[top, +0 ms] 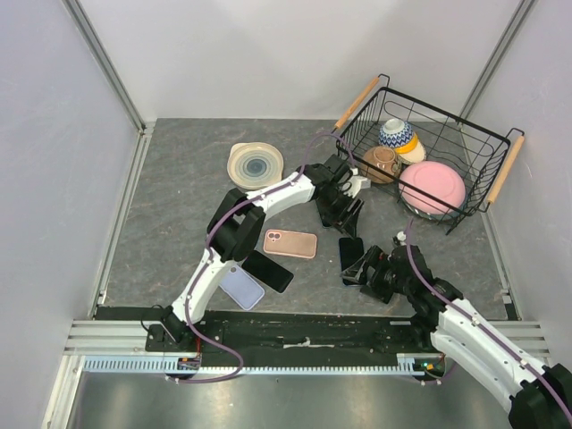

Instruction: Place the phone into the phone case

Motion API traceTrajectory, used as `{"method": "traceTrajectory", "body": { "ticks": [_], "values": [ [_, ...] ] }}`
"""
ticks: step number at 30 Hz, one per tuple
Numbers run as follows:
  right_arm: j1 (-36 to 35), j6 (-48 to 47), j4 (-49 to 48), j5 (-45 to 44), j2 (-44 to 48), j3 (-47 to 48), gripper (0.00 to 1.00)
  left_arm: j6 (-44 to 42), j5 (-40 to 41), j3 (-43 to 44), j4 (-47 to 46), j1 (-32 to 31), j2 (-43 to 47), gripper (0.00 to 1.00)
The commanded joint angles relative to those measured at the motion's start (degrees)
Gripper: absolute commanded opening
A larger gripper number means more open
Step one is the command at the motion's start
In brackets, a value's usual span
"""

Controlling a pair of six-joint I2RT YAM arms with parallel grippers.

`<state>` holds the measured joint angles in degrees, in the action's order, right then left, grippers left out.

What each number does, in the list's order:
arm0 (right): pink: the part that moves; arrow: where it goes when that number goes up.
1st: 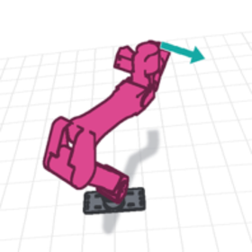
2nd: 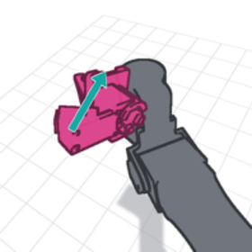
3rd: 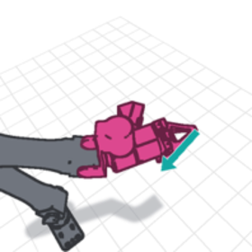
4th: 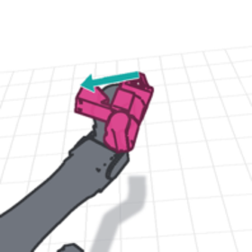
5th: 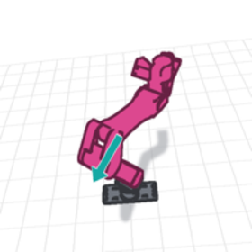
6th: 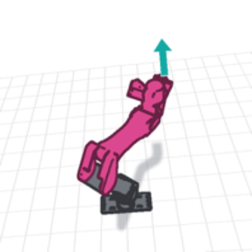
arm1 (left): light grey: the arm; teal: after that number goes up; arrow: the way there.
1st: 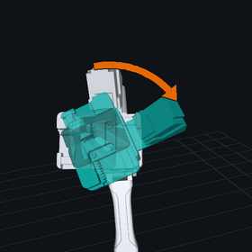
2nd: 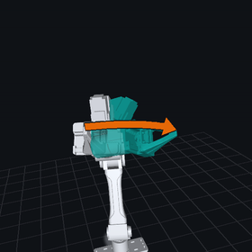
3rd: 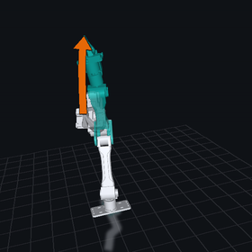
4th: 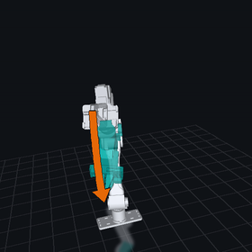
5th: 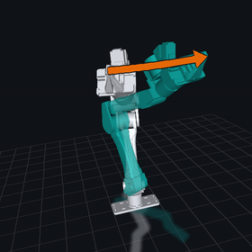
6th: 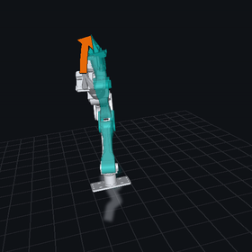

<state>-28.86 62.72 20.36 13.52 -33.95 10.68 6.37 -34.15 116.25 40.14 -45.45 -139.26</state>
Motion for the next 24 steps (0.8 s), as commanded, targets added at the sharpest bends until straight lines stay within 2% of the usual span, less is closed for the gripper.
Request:
{"method": "traceTrajectory", "body": {
  "ticks": [1, 7, 13, 18, 24],
  "values": [
    [0.0, -0.9, -0.5, -5.2, -3.3, 0.5, 0.98, -2.8, -3.1, -4.2, 2.7, -0.4, 1.6, 0.62],
    [0.0, -6.0, 0.3, -10.4, -8.0, 7.5, 0.98, -0.7, -9.0, -16.7, -5.1, -0.4, 8.6, 0.59],
    [0.0, -12.6, 3.9, -13.2, -11.0, 13.7, 0.98, 2.2, -9.5, -30.2, -11.3, -0.4, 16.1, 0.57],
    [0.0, -13.9, 4.2, -15.4, -11.4, 13.8, 0.98, 6.8, -3.4, -37.0, -18.2, -0.2, 21.9, 0.57],
    [0.0, -15.5, 9.6, -19.6, -10.3, 15.9, 0.98, 12.7, 5.4, -37.6, -19.7, 1.9, 24.2, 0.59]
  ]
}}
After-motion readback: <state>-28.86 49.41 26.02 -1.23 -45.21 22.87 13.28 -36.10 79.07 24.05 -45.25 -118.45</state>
